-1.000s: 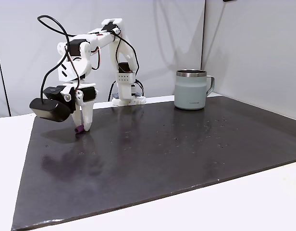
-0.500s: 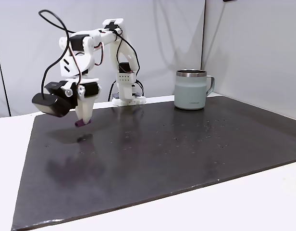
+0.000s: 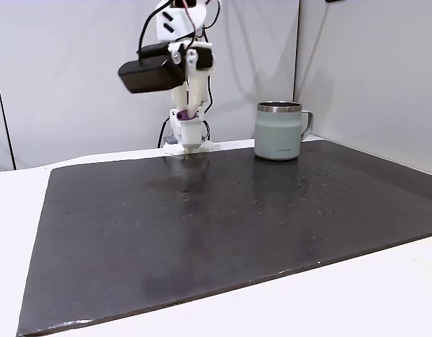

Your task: Grasp a pengrip and put it in the cup.

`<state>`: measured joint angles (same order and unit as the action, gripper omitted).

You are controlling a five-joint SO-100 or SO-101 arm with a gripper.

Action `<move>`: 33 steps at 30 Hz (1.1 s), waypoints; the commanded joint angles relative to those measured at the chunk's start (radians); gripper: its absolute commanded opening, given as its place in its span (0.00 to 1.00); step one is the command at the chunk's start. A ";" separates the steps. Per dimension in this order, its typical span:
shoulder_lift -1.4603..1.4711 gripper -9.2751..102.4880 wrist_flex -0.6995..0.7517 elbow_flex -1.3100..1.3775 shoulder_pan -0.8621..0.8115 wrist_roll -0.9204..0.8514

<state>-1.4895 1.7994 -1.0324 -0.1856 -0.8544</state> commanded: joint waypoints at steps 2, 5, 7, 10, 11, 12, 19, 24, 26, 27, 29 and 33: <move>-0.229 0.08 0.025 -0.080 0.187 0.075; -0.324 0.08 0.026 -0.176 0.308 0.129; -0.371 0.08 0.028 -0.235 0.390 0.167; -0.419 0.08 0.028 -0.305 0.506 0.221; -0.431 0.08 0.028 -0.325 0.543 0.236; -0.442 0.08 0.028 -0.339 0.580 0.252; -0.463 0.08 0.026 -0.337 0.802 0.359; -0.434 0.08 0.026 -0.333 0.936 0.413; -0.434 0.08 0.025 -0.331 0.988 0.434; -0.433 0.08 0.023 -0.330 1.014 0.443; -0.417 0.08 0.023 -0.319 1.057 0.462; -0.379 0.08 0.023 -0.293 1.095 0.474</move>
<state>-1.8745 1.8162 -1.3821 0.8882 -0.3973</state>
